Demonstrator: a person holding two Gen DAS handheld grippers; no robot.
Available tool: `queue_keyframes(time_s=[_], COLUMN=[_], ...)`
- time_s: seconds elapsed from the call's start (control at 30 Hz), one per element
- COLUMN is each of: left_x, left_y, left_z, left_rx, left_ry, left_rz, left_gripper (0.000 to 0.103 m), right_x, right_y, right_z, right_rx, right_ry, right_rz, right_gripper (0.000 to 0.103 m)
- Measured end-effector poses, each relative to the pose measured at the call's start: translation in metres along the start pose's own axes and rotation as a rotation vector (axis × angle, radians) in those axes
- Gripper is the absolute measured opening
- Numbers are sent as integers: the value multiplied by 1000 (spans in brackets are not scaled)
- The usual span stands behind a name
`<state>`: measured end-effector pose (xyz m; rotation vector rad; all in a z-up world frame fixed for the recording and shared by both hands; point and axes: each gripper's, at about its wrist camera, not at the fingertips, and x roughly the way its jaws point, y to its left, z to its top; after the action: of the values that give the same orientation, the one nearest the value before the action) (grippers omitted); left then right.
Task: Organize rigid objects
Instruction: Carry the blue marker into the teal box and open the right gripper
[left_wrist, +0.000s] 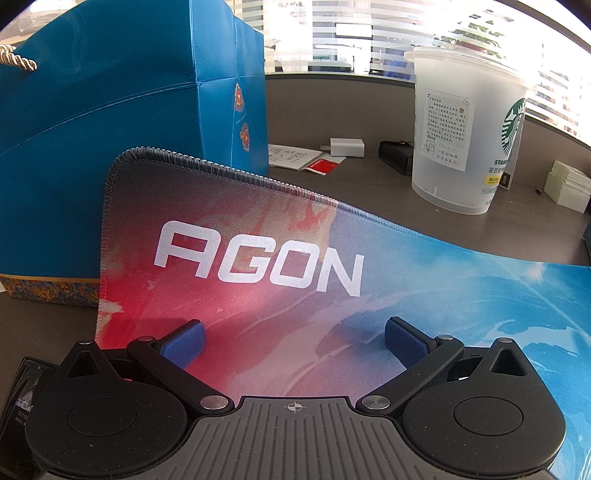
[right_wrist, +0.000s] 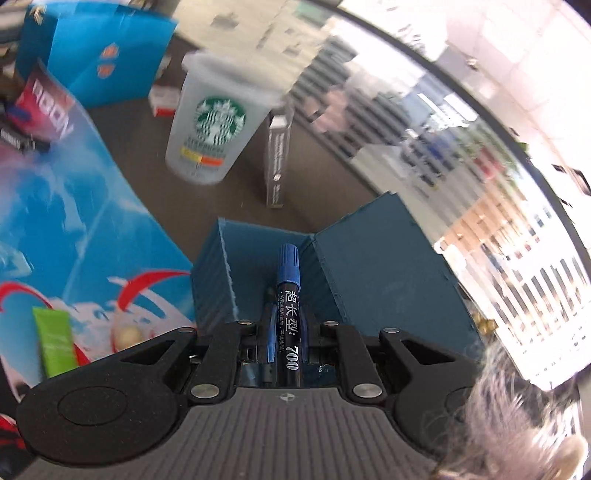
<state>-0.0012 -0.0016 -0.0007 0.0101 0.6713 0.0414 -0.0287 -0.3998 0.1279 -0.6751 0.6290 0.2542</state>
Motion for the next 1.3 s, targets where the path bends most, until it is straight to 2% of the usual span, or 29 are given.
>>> queue_keyframes(time_s=[0.23,0.77,1.3], left_x=[0,0,0], left_y=[0,1,0], left_z=[0,0,0], left_rx=[0,-1,-1], left_ry=[0,0,0], left_rz=[0,0,0], left_gripper=[103,103,103], right_x=[41,94,118], right_y=[-17,-30,-30], right_z=[5,7,6], right_rx=[-34,-80,-102], right_ry=[76,201,256], right_rz=[72,176,193], right_gripper=[12,12,12])
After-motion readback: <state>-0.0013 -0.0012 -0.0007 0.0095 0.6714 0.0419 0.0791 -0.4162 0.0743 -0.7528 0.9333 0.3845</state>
